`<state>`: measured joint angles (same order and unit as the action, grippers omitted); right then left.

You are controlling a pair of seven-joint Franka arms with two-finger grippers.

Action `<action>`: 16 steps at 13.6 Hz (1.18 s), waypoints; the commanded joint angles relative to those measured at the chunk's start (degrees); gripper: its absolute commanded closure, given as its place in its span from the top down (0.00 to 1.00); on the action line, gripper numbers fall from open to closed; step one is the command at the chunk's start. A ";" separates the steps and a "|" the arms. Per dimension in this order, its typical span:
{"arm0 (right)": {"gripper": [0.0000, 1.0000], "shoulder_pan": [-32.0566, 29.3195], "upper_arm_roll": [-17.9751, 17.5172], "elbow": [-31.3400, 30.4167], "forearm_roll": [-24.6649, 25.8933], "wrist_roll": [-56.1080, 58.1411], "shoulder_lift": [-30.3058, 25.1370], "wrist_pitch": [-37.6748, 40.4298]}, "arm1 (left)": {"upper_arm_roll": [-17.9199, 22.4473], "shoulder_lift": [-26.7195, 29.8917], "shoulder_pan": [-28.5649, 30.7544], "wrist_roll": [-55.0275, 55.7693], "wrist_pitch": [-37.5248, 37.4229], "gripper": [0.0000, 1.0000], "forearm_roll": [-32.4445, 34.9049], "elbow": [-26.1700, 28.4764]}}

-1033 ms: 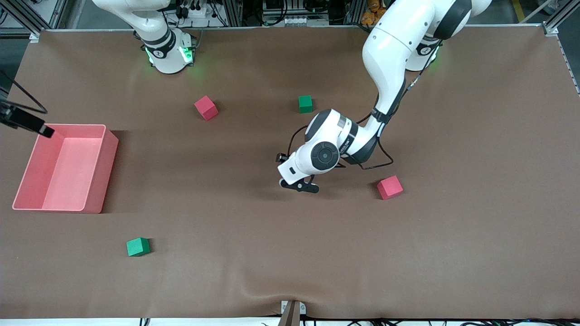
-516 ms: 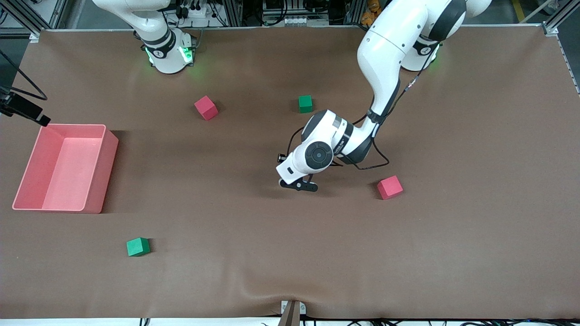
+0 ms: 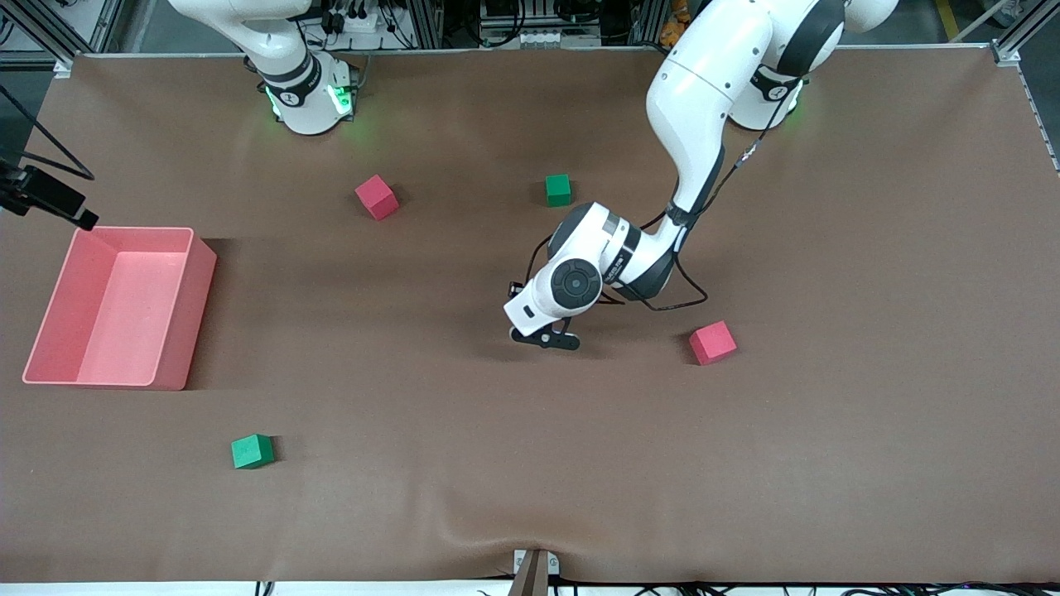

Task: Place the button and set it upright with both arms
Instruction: 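Grasp the lying button's base with the left gripper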

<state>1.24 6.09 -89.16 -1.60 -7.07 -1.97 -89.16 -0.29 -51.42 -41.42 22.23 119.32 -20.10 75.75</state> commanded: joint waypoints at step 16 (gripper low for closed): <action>1.00 -1.50 -2.22 0.66 2.92 2.32 -0.14 1.35 | 0.82 -1.85 -1.12 -0.70 2.32 0.00 1.11 -2.01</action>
<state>0.72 4.97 -89.06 0.94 -5.12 -1.97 -88.19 0.09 -52.68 -42.06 20.36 120.86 -19.97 75.26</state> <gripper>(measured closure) 0.000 0.577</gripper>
